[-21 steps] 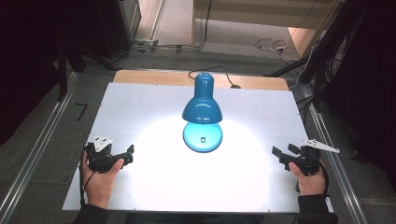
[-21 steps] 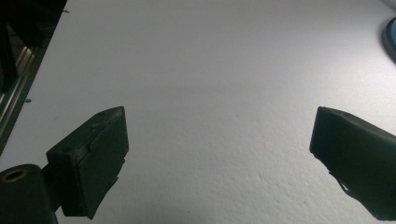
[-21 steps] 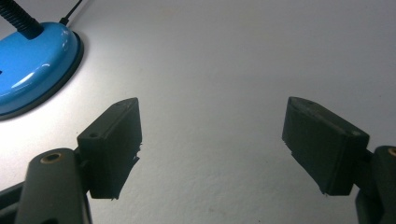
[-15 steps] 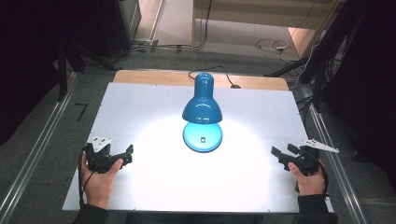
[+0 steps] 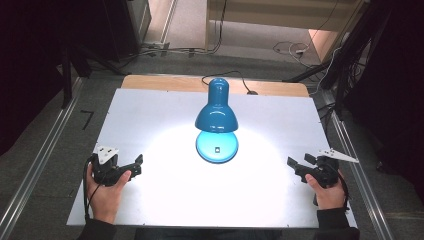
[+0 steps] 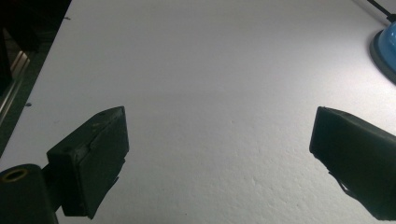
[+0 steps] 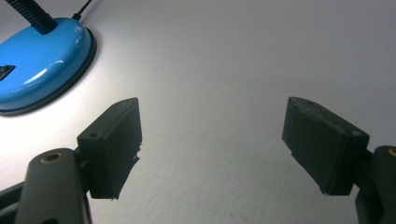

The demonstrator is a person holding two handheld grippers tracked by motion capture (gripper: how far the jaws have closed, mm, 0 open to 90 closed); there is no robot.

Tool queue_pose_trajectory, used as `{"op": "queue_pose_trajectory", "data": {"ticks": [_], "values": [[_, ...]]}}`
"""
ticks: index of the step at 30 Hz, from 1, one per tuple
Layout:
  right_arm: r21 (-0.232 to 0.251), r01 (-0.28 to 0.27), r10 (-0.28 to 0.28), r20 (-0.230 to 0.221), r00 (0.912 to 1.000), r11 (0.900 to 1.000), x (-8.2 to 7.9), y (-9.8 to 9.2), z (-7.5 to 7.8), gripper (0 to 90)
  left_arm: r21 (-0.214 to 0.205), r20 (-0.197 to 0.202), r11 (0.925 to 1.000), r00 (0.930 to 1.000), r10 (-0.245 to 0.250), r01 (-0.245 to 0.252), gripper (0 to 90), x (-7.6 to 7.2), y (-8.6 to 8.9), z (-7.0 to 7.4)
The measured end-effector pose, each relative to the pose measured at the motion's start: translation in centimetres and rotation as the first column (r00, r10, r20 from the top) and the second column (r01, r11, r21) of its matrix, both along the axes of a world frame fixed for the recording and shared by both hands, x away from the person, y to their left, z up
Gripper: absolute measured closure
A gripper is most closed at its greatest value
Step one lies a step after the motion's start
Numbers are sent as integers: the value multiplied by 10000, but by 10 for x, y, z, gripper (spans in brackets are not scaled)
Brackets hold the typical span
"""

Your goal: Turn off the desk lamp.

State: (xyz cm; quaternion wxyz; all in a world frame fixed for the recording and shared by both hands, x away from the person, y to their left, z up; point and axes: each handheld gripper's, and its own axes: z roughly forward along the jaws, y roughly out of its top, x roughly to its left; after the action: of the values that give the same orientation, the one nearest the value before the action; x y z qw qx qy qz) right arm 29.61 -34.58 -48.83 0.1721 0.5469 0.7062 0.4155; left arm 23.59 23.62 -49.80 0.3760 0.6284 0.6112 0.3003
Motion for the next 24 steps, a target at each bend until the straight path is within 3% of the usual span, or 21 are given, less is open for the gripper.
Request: {"op": "queue_pose_trajectory", "data": {"ticks": [24], "values": [[-54,-561,562,108,9984,9984,3,23,5,185,-49,9,10000,10000,-16,16,54,0,0,0]]}}
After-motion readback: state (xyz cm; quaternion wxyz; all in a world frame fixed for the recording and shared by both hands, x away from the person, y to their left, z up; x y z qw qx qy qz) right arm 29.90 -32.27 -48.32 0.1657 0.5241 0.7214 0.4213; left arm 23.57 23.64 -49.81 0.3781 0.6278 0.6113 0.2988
